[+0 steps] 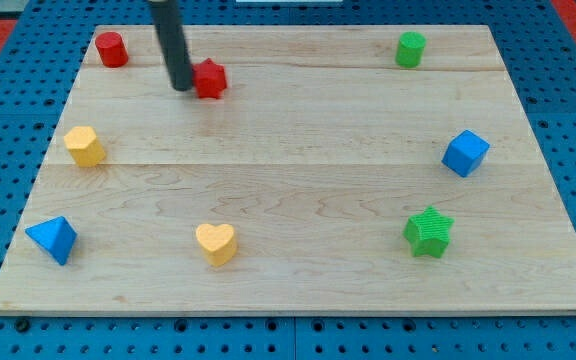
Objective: Place the red star at the center
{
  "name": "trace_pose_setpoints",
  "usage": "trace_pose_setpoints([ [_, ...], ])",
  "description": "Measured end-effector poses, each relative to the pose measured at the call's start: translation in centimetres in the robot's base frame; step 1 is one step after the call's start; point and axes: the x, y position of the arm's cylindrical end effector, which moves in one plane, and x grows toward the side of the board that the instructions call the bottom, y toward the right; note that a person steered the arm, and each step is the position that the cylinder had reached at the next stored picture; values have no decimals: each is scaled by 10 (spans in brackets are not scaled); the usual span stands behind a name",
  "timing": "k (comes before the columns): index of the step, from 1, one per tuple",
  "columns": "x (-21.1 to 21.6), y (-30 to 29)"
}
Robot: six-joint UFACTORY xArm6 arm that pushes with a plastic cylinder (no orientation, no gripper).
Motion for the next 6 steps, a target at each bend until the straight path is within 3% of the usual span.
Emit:
trace_pose_setpoints([
  [2, -54, -25],
  [3, -14, 17],
  [4, 37, 22],
  [6, -25, 4],
])
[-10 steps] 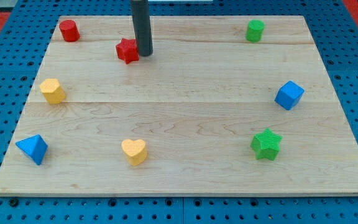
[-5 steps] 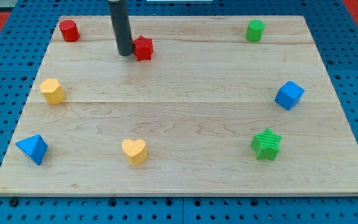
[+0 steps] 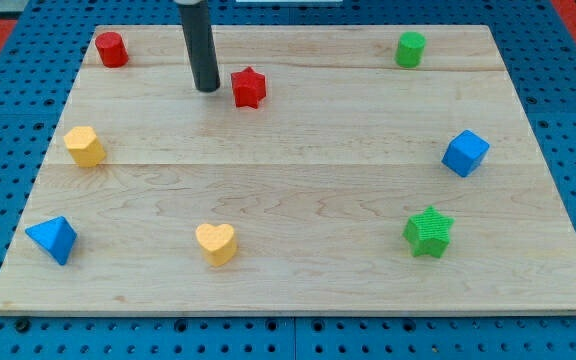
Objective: Place the red star at the center
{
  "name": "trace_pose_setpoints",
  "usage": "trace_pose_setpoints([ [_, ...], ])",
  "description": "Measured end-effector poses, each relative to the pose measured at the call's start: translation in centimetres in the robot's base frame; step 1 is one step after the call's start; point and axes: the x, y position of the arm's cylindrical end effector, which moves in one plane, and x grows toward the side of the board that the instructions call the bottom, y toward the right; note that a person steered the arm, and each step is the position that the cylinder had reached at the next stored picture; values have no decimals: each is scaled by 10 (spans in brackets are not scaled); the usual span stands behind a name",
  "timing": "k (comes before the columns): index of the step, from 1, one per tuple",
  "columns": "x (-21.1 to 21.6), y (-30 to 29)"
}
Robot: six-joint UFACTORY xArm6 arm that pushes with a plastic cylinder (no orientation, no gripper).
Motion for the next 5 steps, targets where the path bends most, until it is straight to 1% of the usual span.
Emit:
trace_pose_setpoints([
  [1, -16, 10],
  [2, 26, 47],
  [3, 49, 68],
  [4, 7, 63],
  [5, 17, 107],
])
